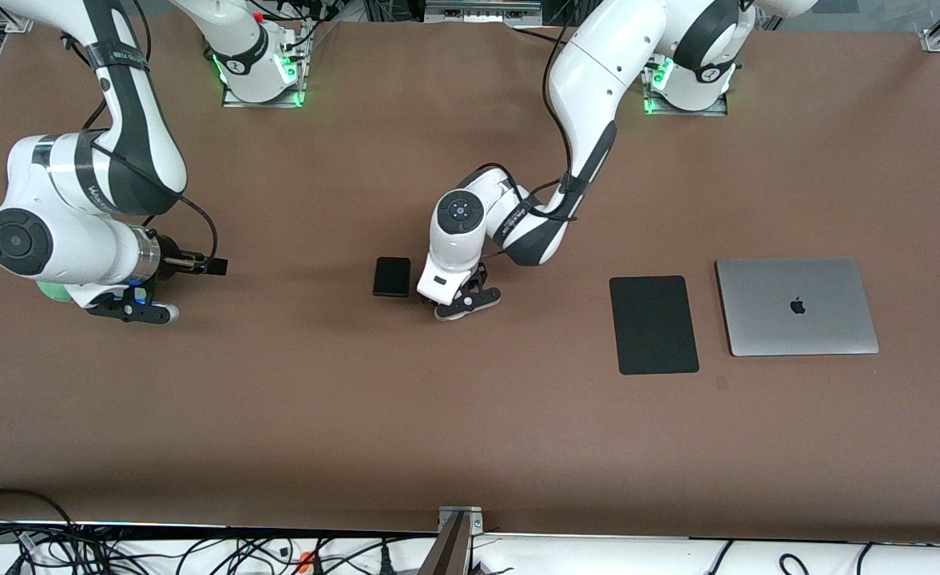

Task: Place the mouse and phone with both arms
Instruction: 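Grasp the white mouse with the left gripper and lift it, then carry the mouse onto the black pad while the right gripper reaches the phone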

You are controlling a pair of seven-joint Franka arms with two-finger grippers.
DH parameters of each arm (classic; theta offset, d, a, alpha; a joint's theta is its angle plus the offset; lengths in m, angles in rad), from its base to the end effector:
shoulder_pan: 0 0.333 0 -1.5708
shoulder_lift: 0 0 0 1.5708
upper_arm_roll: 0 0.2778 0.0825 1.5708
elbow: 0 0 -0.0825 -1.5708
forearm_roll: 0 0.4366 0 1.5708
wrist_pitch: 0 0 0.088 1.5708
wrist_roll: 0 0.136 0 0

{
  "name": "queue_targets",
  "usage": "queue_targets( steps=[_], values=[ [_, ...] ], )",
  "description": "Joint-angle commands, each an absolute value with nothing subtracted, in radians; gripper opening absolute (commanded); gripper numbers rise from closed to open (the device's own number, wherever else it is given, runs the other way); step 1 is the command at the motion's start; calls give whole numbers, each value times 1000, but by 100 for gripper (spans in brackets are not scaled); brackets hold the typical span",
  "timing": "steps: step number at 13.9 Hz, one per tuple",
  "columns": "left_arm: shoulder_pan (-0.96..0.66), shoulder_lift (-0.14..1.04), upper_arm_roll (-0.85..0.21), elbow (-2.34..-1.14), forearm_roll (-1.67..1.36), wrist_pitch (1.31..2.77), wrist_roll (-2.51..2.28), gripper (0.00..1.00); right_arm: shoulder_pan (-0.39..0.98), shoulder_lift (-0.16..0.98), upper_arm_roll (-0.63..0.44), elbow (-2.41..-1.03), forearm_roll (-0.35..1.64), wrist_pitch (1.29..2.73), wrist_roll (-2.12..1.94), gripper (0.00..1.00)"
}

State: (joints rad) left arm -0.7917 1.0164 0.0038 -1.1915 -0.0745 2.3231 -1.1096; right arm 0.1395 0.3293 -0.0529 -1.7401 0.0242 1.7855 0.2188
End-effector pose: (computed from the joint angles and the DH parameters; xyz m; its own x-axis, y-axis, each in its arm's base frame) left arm 0.5496 -0.5574 0.0908 0.9332 0.3593 -0.0001 0.3564 -0.9257 0.1269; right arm 0.6345 0.0587 0.2779 0.9512 -0.1424 -0.2739 -0.1318 -0.9897 0.0566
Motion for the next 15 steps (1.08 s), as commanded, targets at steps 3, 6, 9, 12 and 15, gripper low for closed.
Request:
queue_targets(
  steps=[3,6,9,12,15],
  values=[
    [-738,1002,9,-1161,-49,2306,-1007,50,150,322,-46,-1746,32,1792,279,100],
    [-635,919,-3,-1247,-60,2293,-817,50,161,322,-40,-1746,35,1792,281,100],
    [-543,807,-5,-1406,-61,2292,-642,51,179,324,-38,-1744,121,1805,281,100],
    [-450,678,-5,-1584,-61,2299,-458,52,239,328,-38,-1746,143,1854,349,100],
    [-346,609,-5,-1729,-61,2312,-321,53,345,357,-40,-1746,143,1937,465,100]
  ],
)
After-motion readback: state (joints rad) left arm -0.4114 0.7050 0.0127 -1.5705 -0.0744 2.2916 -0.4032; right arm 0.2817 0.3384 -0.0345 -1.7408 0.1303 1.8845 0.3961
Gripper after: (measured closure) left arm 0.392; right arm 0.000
